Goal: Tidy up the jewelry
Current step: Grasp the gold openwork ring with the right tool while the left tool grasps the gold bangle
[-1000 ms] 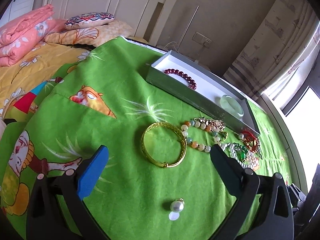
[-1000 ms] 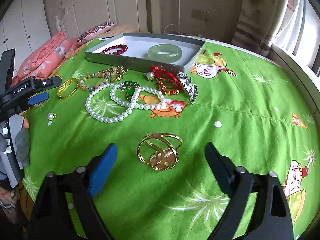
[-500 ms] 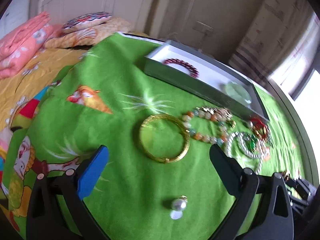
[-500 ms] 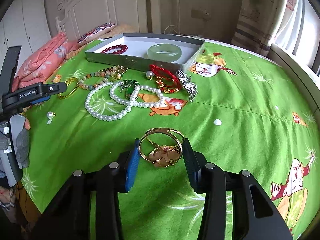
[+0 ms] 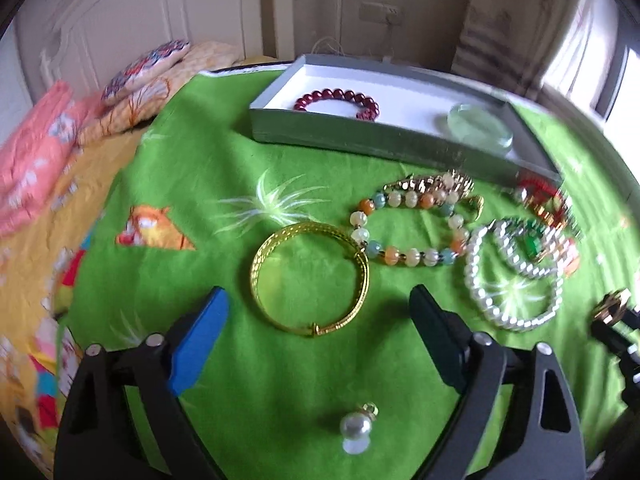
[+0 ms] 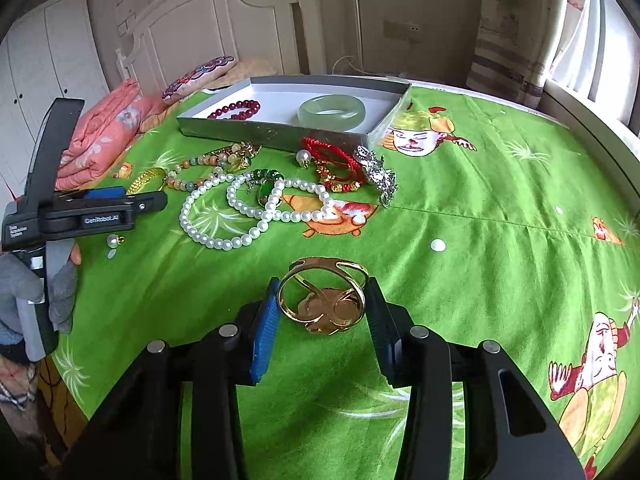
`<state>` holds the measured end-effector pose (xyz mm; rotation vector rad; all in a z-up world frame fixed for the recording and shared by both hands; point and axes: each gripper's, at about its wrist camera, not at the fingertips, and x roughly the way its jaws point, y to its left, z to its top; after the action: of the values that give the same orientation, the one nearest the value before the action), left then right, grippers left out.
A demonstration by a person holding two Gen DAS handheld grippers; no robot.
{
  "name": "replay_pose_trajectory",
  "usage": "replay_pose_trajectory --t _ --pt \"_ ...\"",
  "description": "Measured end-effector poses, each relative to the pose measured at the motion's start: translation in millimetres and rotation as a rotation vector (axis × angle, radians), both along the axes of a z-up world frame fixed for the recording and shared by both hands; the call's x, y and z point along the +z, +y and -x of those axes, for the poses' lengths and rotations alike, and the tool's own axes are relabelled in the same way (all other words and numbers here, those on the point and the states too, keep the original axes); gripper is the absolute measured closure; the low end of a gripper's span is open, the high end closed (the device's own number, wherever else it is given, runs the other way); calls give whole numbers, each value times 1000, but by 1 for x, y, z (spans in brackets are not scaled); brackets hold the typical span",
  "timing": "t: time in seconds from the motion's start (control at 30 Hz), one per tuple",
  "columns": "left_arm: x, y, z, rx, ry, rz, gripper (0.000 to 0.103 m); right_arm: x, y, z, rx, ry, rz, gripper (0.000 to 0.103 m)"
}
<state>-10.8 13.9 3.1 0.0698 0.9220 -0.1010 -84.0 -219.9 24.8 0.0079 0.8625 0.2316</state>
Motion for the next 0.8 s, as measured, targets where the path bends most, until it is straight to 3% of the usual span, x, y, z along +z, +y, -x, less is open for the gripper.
replay_pose_trajectory --t 0.03,0.1,0.8 --pt "1 0 -1 -10 -2 3 25 0 0 0 1 0 -4 61" --pt "3 2 -3 -7 -10 1 45 0 -1 1 3 -4 -12 61" --pt "14 4 32 1 -68 7 45 6 -3 8 10 -55 -36 61"
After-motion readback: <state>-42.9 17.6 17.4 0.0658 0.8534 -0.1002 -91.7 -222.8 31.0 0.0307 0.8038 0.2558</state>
